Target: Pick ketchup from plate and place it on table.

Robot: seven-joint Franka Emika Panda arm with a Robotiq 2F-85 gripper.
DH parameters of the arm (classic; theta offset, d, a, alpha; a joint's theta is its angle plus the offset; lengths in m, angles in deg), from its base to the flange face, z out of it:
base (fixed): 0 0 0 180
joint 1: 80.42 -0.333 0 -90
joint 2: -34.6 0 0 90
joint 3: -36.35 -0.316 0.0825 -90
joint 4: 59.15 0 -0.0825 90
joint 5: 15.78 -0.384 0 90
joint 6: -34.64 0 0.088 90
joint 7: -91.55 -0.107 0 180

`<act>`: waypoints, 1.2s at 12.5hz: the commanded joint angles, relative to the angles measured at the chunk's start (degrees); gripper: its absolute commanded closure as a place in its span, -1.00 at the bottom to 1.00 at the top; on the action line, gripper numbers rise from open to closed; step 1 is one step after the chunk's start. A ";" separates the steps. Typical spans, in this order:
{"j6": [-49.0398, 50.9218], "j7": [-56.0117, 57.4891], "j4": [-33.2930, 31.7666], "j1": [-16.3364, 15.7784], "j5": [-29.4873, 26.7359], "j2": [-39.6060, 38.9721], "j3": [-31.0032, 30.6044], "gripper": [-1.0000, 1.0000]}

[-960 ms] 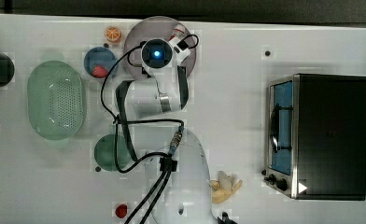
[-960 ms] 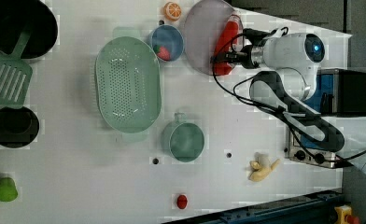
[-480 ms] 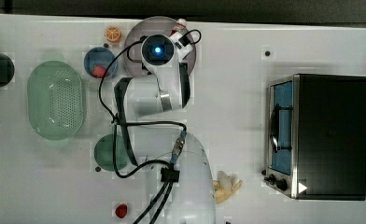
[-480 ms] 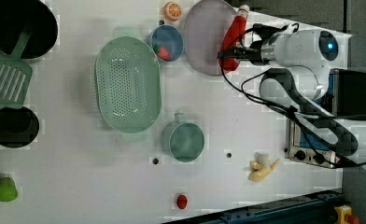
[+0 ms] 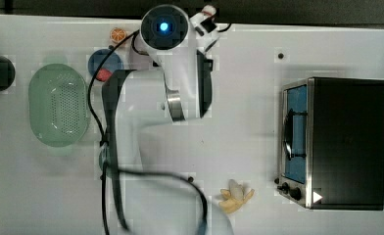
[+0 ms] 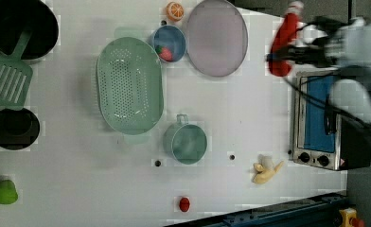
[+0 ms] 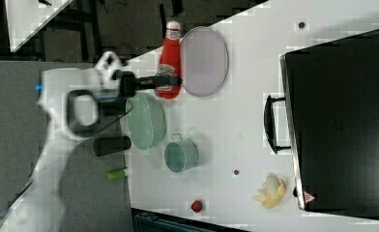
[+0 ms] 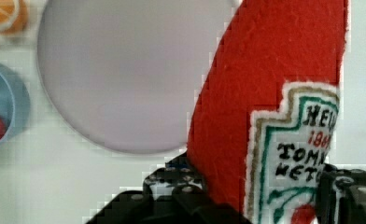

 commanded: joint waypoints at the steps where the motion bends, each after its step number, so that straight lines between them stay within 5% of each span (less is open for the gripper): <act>1: 6.84 -1.57 -1.27 3.48 -4.82 7.62 1.08 -0.21; 7: 11.47 -1.62 -14.98 5.51 -8.92 17.79 4.98 -0.21; 15: -12.68 -3.31 -34.56 5.03 -8.95 17.53 4.14 -0.21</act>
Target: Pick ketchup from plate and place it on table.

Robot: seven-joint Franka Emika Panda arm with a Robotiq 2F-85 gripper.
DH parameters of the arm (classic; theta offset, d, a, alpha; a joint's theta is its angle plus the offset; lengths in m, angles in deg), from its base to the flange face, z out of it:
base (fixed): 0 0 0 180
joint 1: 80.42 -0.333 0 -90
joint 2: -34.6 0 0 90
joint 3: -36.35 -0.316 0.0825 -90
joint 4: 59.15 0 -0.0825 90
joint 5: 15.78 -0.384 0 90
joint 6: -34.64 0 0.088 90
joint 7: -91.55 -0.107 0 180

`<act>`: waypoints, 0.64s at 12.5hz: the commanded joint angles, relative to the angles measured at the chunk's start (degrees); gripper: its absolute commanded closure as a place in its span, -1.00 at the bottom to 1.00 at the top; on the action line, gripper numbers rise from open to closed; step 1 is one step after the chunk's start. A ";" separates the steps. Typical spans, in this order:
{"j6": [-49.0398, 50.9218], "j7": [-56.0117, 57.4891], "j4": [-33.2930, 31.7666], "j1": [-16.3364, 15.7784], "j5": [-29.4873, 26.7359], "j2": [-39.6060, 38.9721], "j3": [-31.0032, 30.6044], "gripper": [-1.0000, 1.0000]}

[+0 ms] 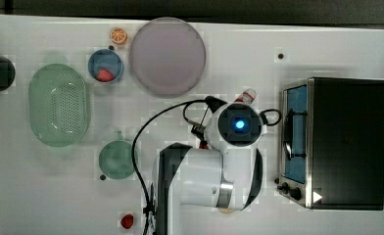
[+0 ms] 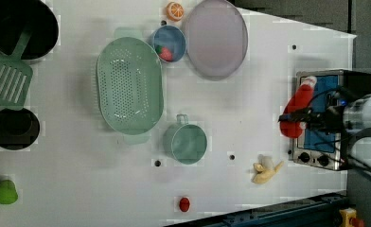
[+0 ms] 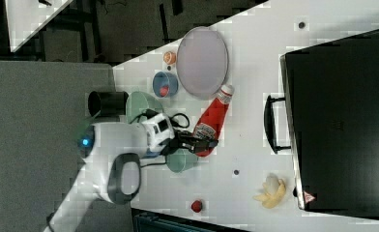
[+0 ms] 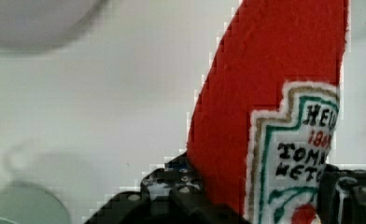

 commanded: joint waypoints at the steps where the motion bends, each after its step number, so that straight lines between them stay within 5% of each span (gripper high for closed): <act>1: -8.39 -2.25 -1.43 -0.59 -0.26 -3.42 -1.27 -0.21; 5: -15.59 -2.24 -2.62 -0.49 -0.26 -7.91 -1.46 -0.29; 8: -15.44 -2.25 -2.36 -0.43 -0.26 -6.74 -1.46 -0.95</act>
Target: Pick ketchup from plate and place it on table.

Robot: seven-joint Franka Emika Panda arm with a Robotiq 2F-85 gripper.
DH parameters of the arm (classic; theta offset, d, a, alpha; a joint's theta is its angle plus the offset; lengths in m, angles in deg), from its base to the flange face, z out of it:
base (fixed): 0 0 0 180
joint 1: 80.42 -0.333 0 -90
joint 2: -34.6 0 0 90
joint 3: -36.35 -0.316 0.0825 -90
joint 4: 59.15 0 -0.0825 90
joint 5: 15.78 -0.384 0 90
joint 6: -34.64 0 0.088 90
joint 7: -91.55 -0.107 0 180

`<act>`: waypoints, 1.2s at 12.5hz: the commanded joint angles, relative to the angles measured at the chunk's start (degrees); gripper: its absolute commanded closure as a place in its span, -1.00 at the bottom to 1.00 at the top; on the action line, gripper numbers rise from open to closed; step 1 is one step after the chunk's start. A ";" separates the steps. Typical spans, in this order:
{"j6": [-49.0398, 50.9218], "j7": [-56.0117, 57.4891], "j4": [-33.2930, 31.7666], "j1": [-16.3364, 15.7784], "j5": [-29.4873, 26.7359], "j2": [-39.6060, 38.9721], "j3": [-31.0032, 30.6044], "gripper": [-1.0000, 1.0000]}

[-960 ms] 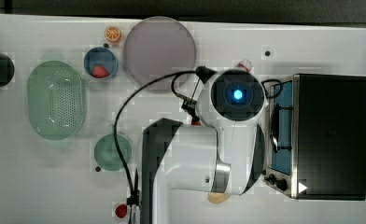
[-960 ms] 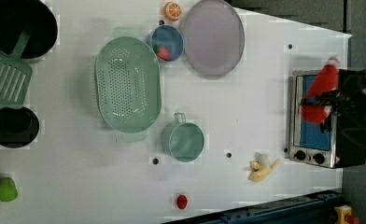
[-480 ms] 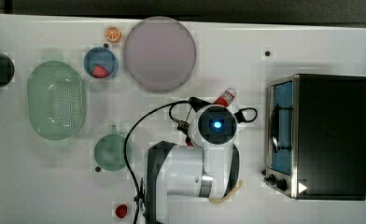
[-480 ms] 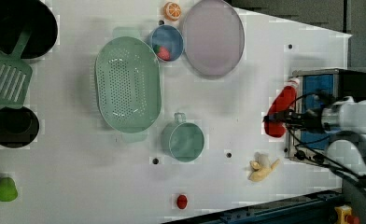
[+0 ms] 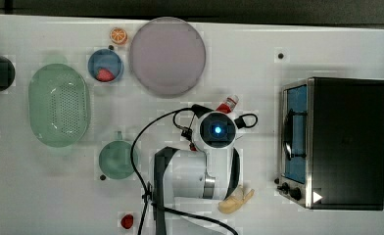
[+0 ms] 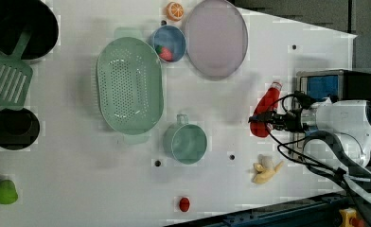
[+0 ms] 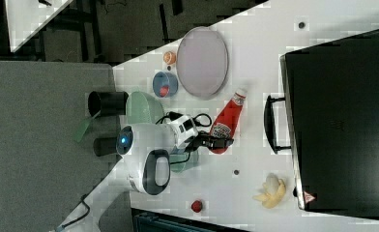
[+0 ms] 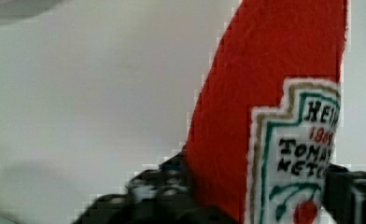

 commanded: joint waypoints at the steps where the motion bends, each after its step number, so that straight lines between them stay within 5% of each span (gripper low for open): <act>1: -0.54 -2.11 1.47 0.46 -0.08 5.27 -0.19 -1.00; 7: 9.86 -17.38 5.29 -0.05 -0.08 15.64 -1.20 -1.00; 15: 37.00 -23.71 27.10 -0.18 -0.03 19.26 -2.36 -1.00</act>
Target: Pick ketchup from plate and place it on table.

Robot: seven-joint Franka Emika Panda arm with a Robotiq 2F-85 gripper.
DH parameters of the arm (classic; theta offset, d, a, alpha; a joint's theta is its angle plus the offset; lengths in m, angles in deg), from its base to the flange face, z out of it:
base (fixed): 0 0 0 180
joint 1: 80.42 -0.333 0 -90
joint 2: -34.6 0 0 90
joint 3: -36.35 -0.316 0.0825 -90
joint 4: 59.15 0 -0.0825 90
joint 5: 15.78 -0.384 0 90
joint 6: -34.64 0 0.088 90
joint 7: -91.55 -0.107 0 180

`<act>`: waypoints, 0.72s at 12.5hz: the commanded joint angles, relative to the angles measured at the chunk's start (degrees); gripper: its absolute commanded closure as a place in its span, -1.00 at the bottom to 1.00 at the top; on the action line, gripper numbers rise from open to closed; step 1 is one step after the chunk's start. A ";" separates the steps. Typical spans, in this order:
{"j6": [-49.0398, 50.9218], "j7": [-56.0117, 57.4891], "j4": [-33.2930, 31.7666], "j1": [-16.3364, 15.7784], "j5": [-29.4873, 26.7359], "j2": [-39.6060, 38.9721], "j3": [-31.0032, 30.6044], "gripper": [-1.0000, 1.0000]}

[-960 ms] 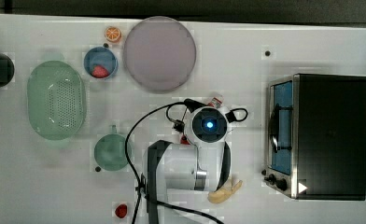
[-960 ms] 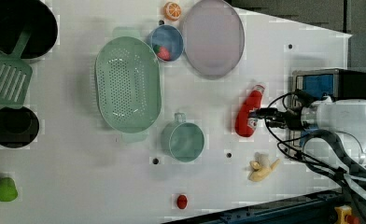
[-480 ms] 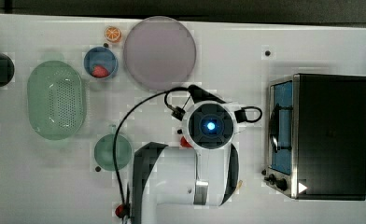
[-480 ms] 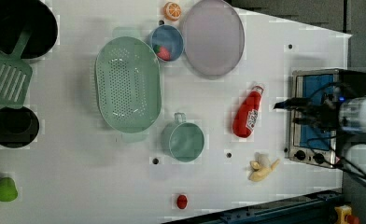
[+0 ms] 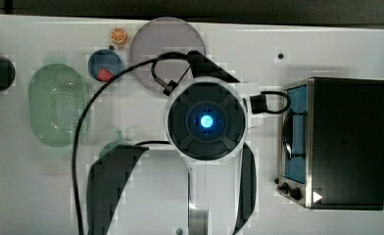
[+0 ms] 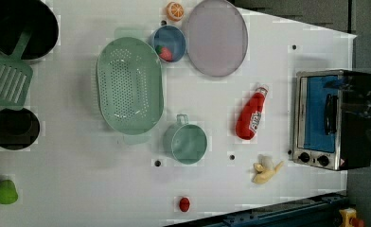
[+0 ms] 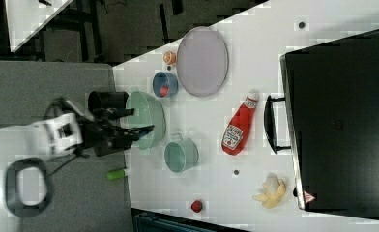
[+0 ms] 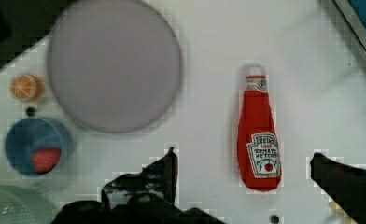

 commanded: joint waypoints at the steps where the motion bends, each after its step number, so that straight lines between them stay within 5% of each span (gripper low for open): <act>1: 10.24 -3.71 6.91 1.30 -0.35 -0.90 0.51 -1.00; 9: 24.16 -3.80 14.72 1.42 -0.35 -1.22 0.87 -1.00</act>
